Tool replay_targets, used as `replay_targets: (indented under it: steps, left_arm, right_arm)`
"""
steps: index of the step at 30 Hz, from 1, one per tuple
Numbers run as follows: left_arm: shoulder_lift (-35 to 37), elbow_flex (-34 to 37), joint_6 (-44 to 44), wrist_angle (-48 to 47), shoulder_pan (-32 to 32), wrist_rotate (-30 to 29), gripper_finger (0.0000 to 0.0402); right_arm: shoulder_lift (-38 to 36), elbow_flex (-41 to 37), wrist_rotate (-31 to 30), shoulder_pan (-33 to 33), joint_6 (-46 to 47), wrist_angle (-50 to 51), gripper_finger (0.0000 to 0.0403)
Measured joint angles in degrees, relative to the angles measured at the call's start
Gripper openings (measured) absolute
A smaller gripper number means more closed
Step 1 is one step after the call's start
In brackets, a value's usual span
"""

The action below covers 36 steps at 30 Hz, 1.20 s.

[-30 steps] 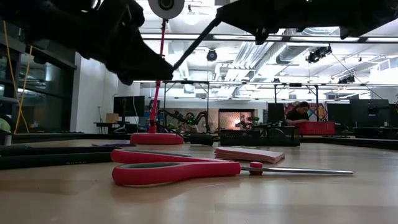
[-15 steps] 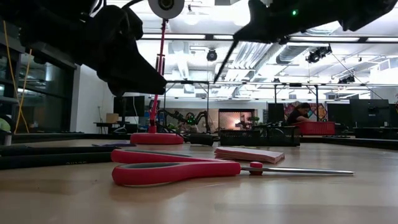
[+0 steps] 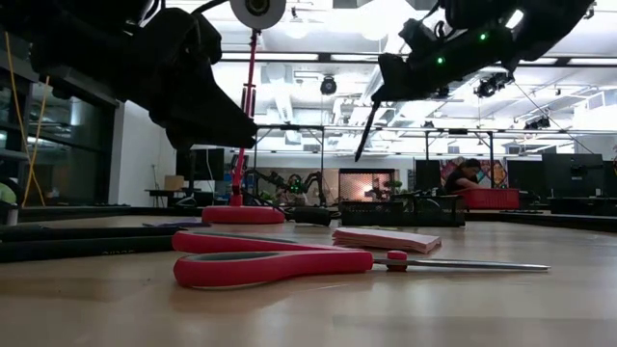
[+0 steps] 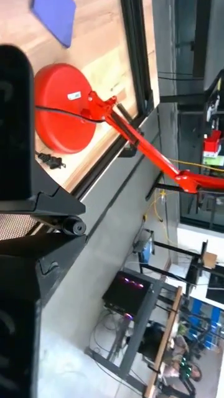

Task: Pick and place office supplies into organizer
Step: Put the black pen into the black desk organizer

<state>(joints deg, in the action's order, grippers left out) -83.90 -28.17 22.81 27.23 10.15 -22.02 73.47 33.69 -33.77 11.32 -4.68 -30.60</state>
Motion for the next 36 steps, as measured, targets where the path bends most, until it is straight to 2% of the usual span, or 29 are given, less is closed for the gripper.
replay_targets:
  steps: [10, 13, 26, 36]
  left_arm:
    - [0.0, 0.0, 0.0, 0.0, 0.0, 0.0, 0.0161]
    - [0.0, 0.0, 0.0, 0.0, 0.0, 0.0, 0.0161]
    - [0.0, 0.0, -0.1, -0.4, 0.0, 0.0, 0.0161]
    - [0.0, 0.0, -0.5, -0.5, 0.0, 0.4, 0.0161]
  right_arm:
    - [0.0, 0.5, 7.7, 7.6, 4.6, 9.5, 0.0012]
    - [0.2, 3.1, 11.0, 10.0, 6.3, 15.0, 0.0012]
    - [6.0, 14.9, 17.5, 14.4, 9.5, 30.3, 0.0012]
    - [11.9, 15.3, 17.9, 15.0, 9.7, 30.6, 0.0023]
